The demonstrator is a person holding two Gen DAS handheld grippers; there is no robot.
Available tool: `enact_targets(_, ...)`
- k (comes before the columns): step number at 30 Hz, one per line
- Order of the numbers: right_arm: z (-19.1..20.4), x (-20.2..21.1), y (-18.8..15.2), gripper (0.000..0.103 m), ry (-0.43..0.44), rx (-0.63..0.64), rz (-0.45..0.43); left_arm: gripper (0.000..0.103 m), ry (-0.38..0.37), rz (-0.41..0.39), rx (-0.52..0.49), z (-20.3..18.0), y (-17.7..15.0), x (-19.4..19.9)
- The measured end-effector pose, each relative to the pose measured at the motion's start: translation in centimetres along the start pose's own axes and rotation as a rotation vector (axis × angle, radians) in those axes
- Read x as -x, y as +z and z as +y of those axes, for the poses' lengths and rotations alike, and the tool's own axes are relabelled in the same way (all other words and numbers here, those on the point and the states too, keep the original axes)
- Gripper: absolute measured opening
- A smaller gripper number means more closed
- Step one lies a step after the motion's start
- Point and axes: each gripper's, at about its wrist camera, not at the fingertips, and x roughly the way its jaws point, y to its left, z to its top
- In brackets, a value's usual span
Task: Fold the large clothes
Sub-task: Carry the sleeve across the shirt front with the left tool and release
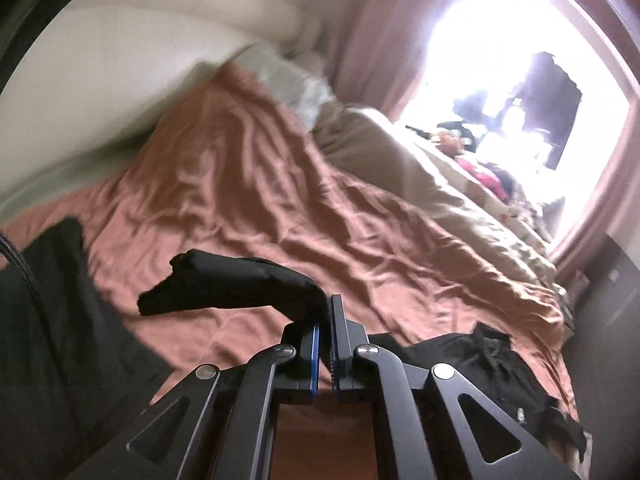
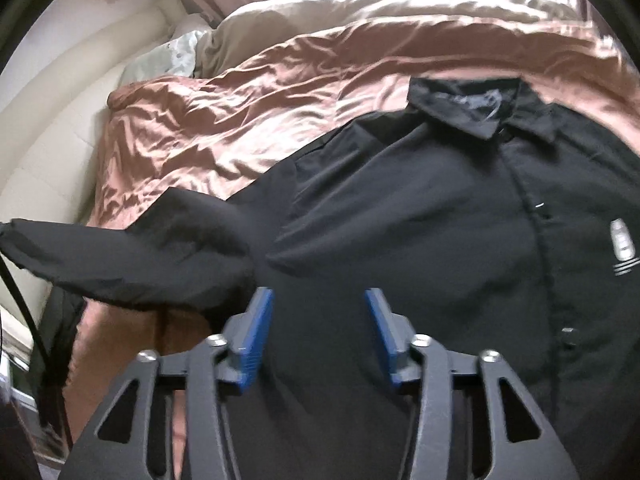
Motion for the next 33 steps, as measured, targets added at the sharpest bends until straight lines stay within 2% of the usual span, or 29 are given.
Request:
enact_targets(4,-0.1,-2.1,0.8,0.03,0.04,-0.025,0.013,0.004,-0.054,-0.023,-0.054,-2.9,1.5,1.0)
enact_targets(7,0.4,-3.5,0.9,0.028,0.081,-0.013,0.027,0.004,-0.076,-0.027,-0.101,-5.0,2.1,1.3)
enact_targets(9,0.7,-5.1,0.9,0.028,0.06,0.0,0.06,0.004,-0.101,-0.028,-0.109,-6.1,2.3,1.5)
enact_targets(12,0.3,-6.8,0.9,0.028,0.079,-0.006,0.105,0.004,-0.143,-0.025,-0.102,-7.6,2.5,1.5)
enact_targets(15,-0.3,-5.9,1.7,0.027,0.06,-0.014,0.144,0.004,-0.16,-0.041,-0.126,-9.7,2.7,1.8)
enact_targets(18,-0.4,-3.1,1.9,0.028,0.012,0.076,0.084,0.004,-0.202,-0.048,-0.132,-12.0,3.0,1.8)
enact_targets(20,-1.4,-1.3,1.9,0.028,0.025,0.07,0.077,0.004,-0.231,-0.051,-0.14,-13.9,3.0,1.8)
enact_targets(21,-2.1,-0.6,1.8,0.032,0.033,0.06,0.074,0.004,-0.244,-0.054,-0.143,-14.8,2.9,1.9)
enact_targets(23,-3.7,1.2,1.6,0.051,0.024,0.045,0.047,0.004,-0.28,-0.059,-0.152,-17.0,2.7,2.2)
enact_targets(24,-4.3,2.2,1.4,0.066,0.026,0.037,0.034,0.004,-0.292,-0.058,-0.158,-17.9,2.6,2.3)
enact_targets(25,-5.0,3.0,1.3,0.075,0.028,0.028,0.025,0.004,-0.303,-0.056,-0.171,-19.3,2.4,2.3)
enact_targets(33,-11.3,11.1,-0.3,0.076,-0.038,-0.018,-0.046,0.004,-0.387,-0.028,-0.287,-29.0,0.1,1.9)
